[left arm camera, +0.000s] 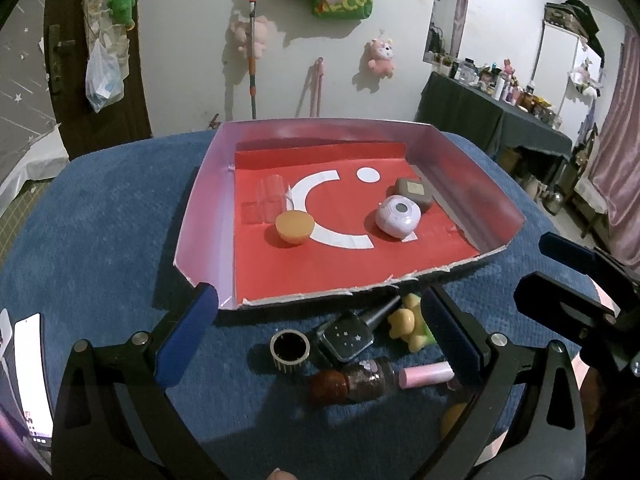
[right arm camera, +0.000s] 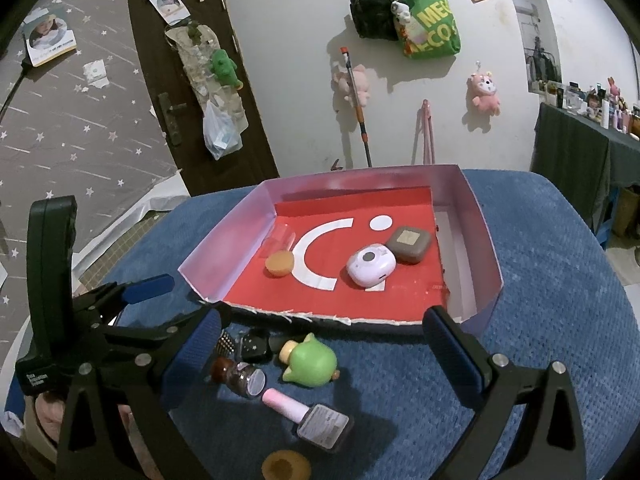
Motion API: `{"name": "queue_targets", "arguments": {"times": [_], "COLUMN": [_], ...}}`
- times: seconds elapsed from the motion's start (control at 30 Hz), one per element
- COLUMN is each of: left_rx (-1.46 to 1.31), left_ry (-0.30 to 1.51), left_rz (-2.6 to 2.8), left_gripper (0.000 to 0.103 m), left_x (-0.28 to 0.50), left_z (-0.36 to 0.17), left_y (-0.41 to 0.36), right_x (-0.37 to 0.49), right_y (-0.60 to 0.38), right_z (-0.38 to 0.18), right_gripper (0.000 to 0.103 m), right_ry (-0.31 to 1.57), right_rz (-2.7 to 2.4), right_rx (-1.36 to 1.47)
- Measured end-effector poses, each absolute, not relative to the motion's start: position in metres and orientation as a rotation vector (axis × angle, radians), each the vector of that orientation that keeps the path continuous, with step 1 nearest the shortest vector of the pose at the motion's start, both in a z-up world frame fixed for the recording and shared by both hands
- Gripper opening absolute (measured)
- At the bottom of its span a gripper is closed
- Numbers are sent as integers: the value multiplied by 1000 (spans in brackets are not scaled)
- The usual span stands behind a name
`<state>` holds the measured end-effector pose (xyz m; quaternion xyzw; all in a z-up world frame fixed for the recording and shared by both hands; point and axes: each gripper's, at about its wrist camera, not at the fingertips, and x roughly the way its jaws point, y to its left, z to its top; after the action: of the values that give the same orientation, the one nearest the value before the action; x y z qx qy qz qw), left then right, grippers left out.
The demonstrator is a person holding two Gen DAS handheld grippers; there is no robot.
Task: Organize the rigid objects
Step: 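Withdraw both grippers from the box toward the objects on the table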
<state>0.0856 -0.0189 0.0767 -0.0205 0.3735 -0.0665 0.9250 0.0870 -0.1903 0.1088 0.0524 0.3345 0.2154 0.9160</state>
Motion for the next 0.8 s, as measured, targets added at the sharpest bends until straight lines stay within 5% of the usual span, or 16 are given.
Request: {"name": "queue_targets", "arguments": {"times": [0.8], "left_rx": [-33], "left_ry": [816], "left_rz": [-157], "left_gripper": [103], "left_x": [56], "left_z": [53], "left_y": [-25], "right_x": [51], "right_y": [-190], "right_z": [83], "right_gripper": [103], "right_ry": [738], "right_rz": [428], "right_rx": [107]}}
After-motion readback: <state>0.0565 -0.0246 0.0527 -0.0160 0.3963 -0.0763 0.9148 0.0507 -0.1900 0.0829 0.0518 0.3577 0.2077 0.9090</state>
